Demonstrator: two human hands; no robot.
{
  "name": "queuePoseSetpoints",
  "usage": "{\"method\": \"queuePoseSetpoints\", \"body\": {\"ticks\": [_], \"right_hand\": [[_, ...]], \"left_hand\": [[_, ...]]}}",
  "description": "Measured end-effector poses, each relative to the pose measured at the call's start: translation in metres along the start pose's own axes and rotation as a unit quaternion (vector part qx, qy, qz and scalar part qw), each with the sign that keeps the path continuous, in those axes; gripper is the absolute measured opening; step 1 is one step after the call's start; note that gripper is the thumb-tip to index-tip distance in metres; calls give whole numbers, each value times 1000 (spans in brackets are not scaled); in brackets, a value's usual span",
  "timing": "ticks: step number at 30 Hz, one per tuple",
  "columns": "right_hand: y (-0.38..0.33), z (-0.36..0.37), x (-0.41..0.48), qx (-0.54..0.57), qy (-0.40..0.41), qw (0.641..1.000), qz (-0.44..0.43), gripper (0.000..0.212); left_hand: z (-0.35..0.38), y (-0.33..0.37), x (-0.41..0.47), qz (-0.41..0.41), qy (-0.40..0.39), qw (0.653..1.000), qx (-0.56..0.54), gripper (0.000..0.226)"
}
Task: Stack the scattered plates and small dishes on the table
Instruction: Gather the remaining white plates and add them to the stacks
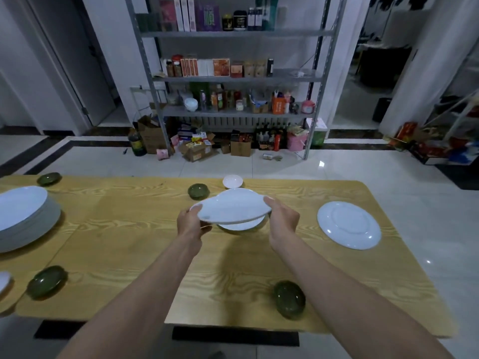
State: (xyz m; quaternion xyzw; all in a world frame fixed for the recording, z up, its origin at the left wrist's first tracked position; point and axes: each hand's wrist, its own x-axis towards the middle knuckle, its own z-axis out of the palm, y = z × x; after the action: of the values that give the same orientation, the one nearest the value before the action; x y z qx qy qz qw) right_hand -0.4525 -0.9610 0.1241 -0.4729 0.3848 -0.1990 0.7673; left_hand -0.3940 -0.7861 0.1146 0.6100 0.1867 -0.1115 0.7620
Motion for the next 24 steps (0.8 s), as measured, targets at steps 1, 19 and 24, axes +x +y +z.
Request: {"method": "queuePoseSetpoints", "body": {"ticks": [1,19,24], "right_hand": [[1,-3,4,-9,4,1000,2,44],[-1,-13,68,-77,-219,956,178,34],[0,-3,84,-32,-181,974,128,40]], "left_hand": [[1,-1,0,8,-8,1000,8,26],[17,-8,94,56,-138,988,45,58],[36,-4,128,58,-167,983,47,49]]}}
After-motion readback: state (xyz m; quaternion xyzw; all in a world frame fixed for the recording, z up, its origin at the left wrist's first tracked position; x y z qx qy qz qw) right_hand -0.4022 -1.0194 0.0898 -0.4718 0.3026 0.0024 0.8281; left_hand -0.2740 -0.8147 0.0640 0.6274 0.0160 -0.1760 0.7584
